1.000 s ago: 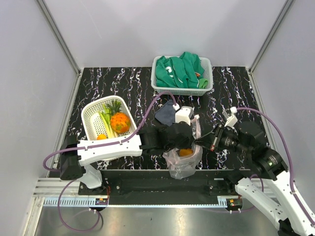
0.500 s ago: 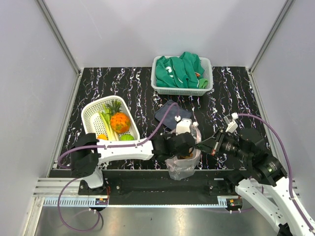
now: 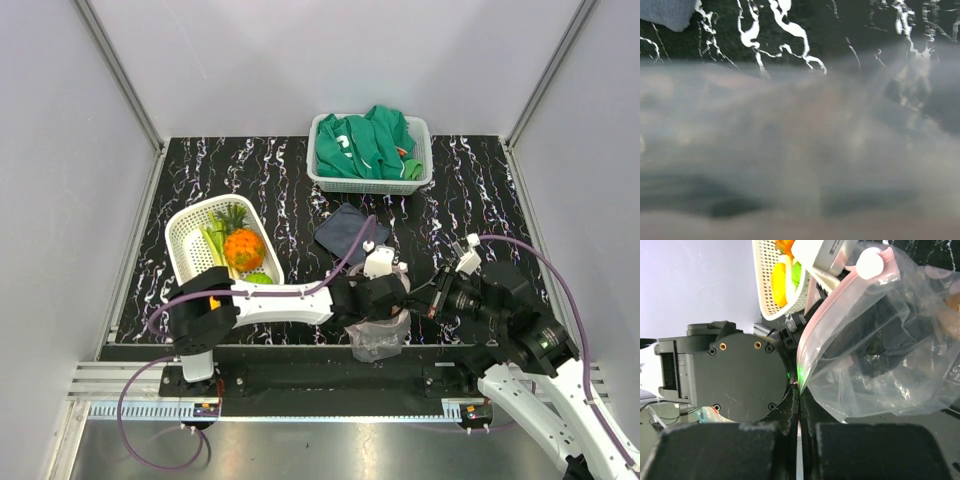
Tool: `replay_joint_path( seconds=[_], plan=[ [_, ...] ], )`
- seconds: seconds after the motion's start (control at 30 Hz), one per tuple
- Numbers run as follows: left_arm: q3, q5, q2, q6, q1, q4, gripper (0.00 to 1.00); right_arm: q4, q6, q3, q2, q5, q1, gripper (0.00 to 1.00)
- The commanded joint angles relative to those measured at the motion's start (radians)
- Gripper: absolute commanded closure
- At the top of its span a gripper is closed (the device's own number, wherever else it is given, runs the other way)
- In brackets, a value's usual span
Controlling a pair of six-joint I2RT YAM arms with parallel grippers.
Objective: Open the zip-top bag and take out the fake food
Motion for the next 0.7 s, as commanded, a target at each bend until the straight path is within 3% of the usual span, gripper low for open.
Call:
replay_joint_path(
  seconds=[0.0, 0.23, 0.43, 0.67],
  plan=[
    [0.055, -0.057, 0.045, -0.018, 0.022, -0.018, 0.50, 0.033, 0.017, -0.003, -0.020, -0.010, 0.002, 1.00],
    [0.061, -0.043, 0.062, -0.046, 0.026, -0.017, 0.44, 0.028, 0.031, -0.023, -0.024, -0.020, 0.002, 1.00],
    [-0.031, -0.141, -0.110, -0.083, 0.010, -0.134, 0.48, 0.134, 0.057, -0.033, 0.025, -0.156, 0.002, 1.00],
    [-0.108, -0.115, -0.263, -0.081, 0.001, -0.214, 0.69, 0.285, 0.167, -0.069, 0.031, -0.229, 0.000, 1.00]
  ],
)
